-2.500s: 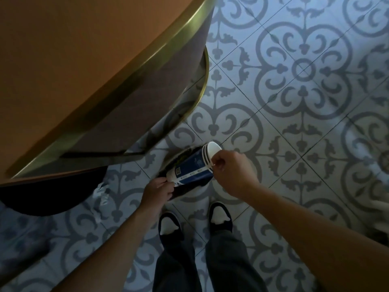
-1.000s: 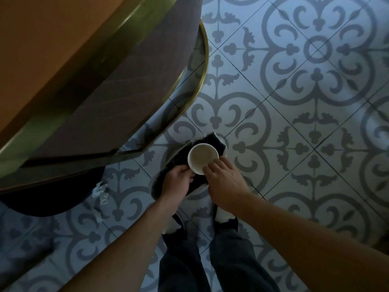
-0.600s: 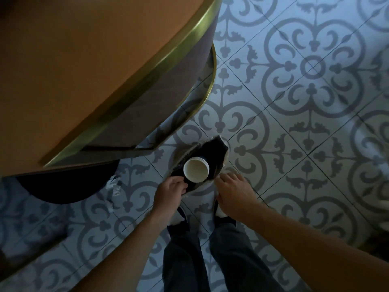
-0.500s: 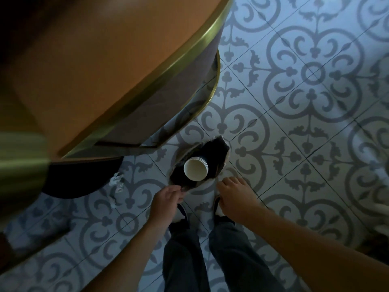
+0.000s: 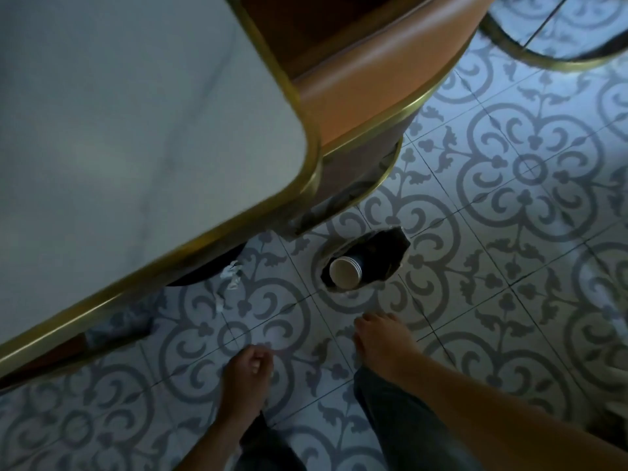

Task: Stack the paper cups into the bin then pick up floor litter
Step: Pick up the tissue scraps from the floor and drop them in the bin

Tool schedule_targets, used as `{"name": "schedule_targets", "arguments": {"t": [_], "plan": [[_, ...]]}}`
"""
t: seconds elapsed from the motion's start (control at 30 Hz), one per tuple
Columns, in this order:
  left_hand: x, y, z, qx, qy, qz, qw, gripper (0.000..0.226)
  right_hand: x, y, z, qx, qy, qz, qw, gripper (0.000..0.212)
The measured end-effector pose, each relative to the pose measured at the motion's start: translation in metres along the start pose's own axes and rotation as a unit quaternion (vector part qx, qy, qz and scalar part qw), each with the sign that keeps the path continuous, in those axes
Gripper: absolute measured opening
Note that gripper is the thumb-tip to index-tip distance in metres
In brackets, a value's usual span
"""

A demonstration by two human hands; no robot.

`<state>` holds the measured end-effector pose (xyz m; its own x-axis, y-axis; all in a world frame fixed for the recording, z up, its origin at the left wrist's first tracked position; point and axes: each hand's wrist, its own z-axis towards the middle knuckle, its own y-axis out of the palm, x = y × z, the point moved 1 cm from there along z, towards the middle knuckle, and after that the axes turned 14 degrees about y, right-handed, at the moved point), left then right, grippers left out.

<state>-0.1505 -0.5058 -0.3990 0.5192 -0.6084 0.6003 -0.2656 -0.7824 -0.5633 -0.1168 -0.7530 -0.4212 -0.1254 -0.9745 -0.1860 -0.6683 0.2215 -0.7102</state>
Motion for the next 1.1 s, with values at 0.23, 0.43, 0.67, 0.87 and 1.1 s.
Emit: {"name": "schedule_targets", "arguments": {"t": [0.23,0.43,0.67,0.87,1.1], "plan": [[-0.053,-0.077,-0.007,0.052,0.070,0.004,0.996,0.015,-0.093,0.023,-0.024,0.058,-0.052,-0.007,0.997,0.020],[-0.111,-0.125,-0.019,0.059,0.098,0.007,0.993,0.009,-0.172,0.043,-0.037,0.055,-0.066,-0.039,0.996,0.019],[-0.168,-0.153,-0.005,0.098,0.123,0.024,0.987,0.014,-0.241,0.082,-0.013,0.076,-0.129,-0.063,0.987,0.020],[-0.207,-0.140,0.060,0.094,0.154,0.089,0.980,0.013,-0.268,0.132,0.070,0.112,-0.145,-0.091,0.979,0.022],[-0.267,-0.105,0.168,0.097,0.198,0.132,0.966,0.015,-0.275,0.195,0.233,0.140,-0.200,-0.166,0.955,0.026]]}}
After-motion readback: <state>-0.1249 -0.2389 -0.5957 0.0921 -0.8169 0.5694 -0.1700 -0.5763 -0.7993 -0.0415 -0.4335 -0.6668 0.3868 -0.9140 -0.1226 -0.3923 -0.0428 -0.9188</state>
